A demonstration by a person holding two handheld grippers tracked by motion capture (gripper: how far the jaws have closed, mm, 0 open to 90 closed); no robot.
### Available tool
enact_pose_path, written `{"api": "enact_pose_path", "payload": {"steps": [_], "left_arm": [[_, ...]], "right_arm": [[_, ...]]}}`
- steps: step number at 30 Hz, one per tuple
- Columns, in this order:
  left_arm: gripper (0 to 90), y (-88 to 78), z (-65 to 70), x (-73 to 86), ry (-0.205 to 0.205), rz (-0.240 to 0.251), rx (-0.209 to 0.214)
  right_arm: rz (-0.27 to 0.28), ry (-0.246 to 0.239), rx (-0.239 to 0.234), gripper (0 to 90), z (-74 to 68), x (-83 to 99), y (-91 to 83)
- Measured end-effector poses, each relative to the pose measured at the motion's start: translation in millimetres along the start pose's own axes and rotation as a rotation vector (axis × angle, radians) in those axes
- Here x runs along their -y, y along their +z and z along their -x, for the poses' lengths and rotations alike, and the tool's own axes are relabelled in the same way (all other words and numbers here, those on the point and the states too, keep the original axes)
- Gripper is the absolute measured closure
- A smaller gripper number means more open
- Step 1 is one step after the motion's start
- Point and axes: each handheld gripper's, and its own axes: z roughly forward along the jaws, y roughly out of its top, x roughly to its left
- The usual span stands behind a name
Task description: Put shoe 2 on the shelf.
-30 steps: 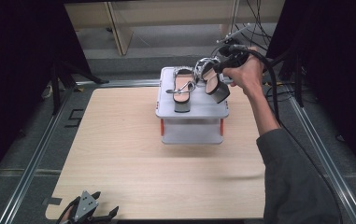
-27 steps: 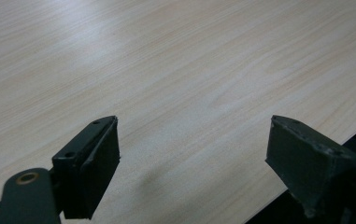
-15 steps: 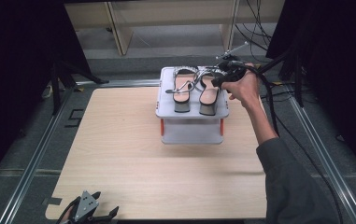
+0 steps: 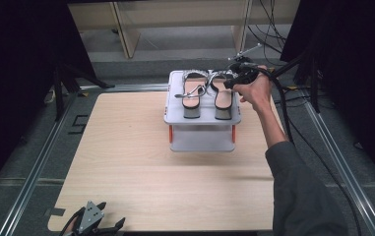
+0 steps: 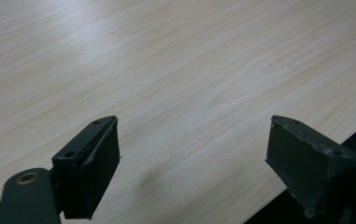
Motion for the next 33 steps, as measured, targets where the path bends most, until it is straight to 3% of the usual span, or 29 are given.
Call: {"api": "enact_pose_path", "payload": {"steps": [3, 5, 7, 8, 11, 15, 20, 24, 29, 32, 33], "left_arm": [[16.7, 0.0, 1.0, 0.2, -0.012, 0.014, 0.005], [16.7, -0.6, -0.8, 0.2, 0.007, -0.008, -0.002], [16.7, -0.7, -1.0, 0.2, 0.009, -0.008, -0.003], [16.7, -0.6, -1.0, 0.3, 0.008, -0.007, -0.002], [16.7, -0.2, -0.6, 0.1, 0.006, -0.008, -0.002], [16.7, 0.2, 1.5, 0.1, -0.02, 0.022, 0.007], [16.7, 0.2, 1.2, 0.0, -0.019, 0.018, 0.005], [16.7, 0.2, 0.2, 0.2, -0.006, 0.001, -0.005], [16.7, 0.6, 0.3, 0.2, -0.01, 0.002, -0.006], [16.7, -0.1, -0.6, 0.0, -0.007, -0.001, -0.005], [16.7, -0.1, -0.7, 0.1, -0.016, 0.001, -0.005]], "right_arm": [[0.003, 0.022, -0.028, 83.5, -1.5, 1.4, 1.7], [0.006, 0.029, -0.02, 79.1, -2.5, 2.3, -1.5], [0.024, 0.025, -0.021, 65.4, -1.4, 3.1, -6.3], [0.021, 0.055, -0.035, 58.5, -3.0, 3.8, -10.1], [0.04, 0.061, -0.066, 47.9, -8.5, 6.9, -21.8], [0.057, 0.033, -0.051, 37.0, -17.5, 14.7, -37.7], [0.087, 0.014, -0.059, 32.3, -27.0, 31.0, -56.9], [0.149, 0.004, -0.074, 32.1, -32.4, 48.8, -70.2], [0.159, 0.004, -0.105, 32.0, -39.4, 73.5, -78.9], [0.157, 0.035, -0.124, 31.7, -44.1, 87.6, -82.3], [0.169, 0.016, -0.128, 31.8, -43.6, 91.9, -82.3]]}}
